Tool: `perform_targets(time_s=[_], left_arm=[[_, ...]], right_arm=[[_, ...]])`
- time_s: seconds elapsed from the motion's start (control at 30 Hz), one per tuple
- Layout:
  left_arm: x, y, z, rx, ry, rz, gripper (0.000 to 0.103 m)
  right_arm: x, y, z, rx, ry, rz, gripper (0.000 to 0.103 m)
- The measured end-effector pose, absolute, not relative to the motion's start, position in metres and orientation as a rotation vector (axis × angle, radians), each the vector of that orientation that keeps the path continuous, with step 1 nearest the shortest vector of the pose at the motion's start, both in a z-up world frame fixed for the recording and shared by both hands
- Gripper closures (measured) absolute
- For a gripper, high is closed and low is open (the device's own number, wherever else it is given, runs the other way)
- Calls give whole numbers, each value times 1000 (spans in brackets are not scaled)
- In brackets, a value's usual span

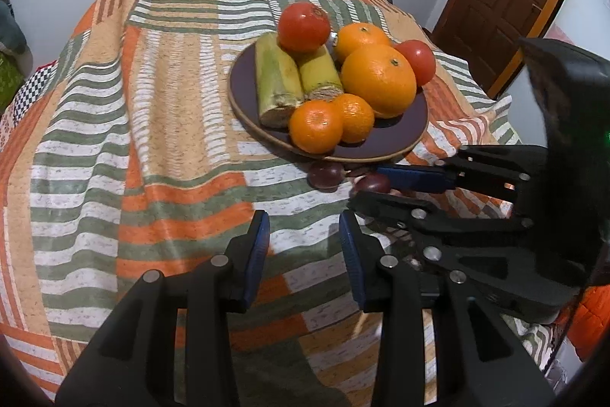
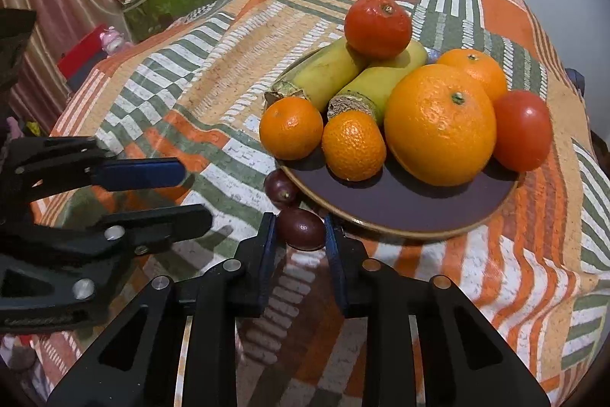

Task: Organize fruits
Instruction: 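Grasp a dark purple plum with the right gripper while the left gripper grasps another plum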

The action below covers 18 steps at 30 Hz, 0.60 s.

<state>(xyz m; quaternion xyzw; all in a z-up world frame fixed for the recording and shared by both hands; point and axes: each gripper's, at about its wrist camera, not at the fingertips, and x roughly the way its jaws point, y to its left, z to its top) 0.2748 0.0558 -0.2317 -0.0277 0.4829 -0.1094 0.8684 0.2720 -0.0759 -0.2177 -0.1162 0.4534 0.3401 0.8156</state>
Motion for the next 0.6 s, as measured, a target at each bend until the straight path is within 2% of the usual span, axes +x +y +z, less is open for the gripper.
perform_targets(time_s=[0.5, 0.57, 0.6], left_arm=[[313, 26, -250, 7, 1056, -195, 65], [313, 23, -251, 27, 1048, -186, 70], [313, 22, -251, 41, 1048, -182, 77]], right_arm=[[266, -145, -198, -164, 904, 675, 80], [265, -149, -197, -153, 897, 677, 80], [267, -150, -197, -149, 897, 678, 80]])
